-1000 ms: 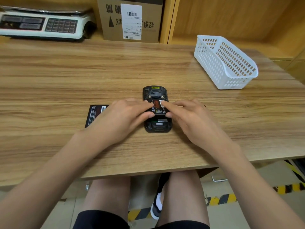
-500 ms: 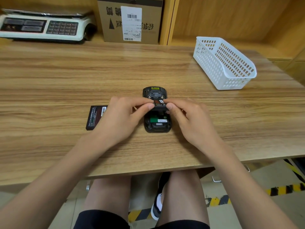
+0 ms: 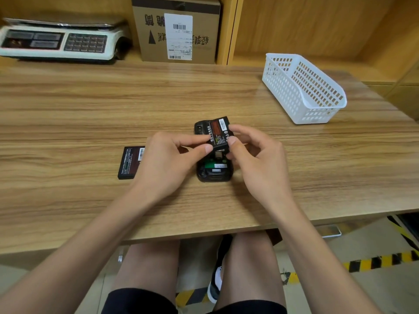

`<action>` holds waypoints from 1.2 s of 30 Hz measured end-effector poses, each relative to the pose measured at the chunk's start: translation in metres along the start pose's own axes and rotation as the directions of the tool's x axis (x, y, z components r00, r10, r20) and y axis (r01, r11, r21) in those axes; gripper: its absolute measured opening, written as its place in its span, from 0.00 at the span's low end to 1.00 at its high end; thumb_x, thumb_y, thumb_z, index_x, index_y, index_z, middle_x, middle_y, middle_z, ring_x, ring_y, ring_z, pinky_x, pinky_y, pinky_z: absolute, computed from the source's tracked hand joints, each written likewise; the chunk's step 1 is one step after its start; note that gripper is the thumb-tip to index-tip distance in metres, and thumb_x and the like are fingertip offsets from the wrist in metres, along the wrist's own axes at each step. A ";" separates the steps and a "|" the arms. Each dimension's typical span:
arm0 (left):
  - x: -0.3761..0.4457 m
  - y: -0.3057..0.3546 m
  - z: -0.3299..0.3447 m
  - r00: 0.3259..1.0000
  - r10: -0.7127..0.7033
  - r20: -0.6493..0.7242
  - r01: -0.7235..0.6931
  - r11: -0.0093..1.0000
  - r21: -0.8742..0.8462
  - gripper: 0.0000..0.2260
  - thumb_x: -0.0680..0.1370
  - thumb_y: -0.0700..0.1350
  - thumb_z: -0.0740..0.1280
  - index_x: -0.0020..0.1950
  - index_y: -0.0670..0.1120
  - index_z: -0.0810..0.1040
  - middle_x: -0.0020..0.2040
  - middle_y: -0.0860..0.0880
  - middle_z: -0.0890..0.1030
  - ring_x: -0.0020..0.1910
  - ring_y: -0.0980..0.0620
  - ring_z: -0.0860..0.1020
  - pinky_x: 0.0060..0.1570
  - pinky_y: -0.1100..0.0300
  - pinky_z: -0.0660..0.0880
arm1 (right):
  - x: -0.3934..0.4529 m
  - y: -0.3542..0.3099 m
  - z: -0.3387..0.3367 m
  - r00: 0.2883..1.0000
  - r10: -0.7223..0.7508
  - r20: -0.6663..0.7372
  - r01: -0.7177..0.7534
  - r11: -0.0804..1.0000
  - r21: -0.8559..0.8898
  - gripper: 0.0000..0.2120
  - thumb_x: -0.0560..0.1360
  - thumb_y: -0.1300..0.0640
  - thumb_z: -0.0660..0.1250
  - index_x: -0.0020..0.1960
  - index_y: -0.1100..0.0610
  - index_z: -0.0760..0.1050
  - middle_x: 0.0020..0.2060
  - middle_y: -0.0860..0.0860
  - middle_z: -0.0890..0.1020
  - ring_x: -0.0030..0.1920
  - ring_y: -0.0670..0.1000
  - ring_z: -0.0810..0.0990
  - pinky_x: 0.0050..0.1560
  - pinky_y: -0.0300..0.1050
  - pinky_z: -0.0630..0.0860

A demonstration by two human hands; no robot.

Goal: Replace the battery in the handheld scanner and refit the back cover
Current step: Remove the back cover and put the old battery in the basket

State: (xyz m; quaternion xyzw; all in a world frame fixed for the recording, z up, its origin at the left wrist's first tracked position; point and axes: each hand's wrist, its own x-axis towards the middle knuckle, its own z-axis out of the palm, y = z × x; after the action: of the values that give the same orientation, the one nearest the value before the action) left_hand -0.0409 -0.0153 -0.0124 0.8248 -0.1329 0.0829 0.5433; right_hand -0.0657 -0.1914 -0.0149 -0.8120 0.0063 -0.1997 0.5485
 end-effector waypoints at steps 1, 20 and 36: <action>0.001 0.002 0.003 1.000 0.002 -0.013 -0.002 1.000 -0.009 0.09 0.73 0.47 0.76 0.53 0.53 0.86 0.44 0.57 0.87 0.46 0.49 0.85 0.50 0.53 0.80 | 0.000 -0.001 -0.001 1.000 0.017 -0.014 -0.016 0.999 0.039 0.14 0.77 0.56 0.68 0.62 0.48 0.80 0.43 0.46 0.86 0.41 0.48 0.86 0.48 0.54 0.83; 0.060 0.060 0.086 0.970 0.186 0.156 -0.183 0.983 -0.029 0.14 0.76 0.52 0.71 0.61 0.57 0.82 0.53 0.58 0.85 0.43 0.60 0.81 0.48 0.60 0.76 | 0.051 0.001 -0.087 0.935 0.112 -0.336 0.031 0.919 0.392 0.15 0.74 0.72 0.69 0.58 0.62 0.78 0.53 0.57 0.84 0.43 0.52 0.86 0.41 0.48 0.84; 0.120 0.066 0.153 0.973 0.081 0.215 -0.047 0.986 -0.159 0.12 0.76 0.48 0.72 0.59 0.51 0.83 0.52 0.57 0.85 0.54 0.59 0.81 0.55 0.61 0.76 | 0.177 0.068 -0.148 0.903 0.094 -0.419 -0.161 0.979 -0.129 0.10 0.67 0.63 0.70 0.46 0.53 0.81 0.43 0.45 0.84 0.41 0.52 0.86 0.45 0.56 0.83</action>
State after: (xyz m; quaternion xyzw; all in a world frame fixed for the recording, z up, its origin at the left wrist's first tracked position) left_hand 0.0514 -0.1958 0.0182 0.7802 -0.2248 -0.0022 0.5837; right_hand 0.0622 -0.3904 0.0280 -0.7910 0.1907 -0.3284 0.4797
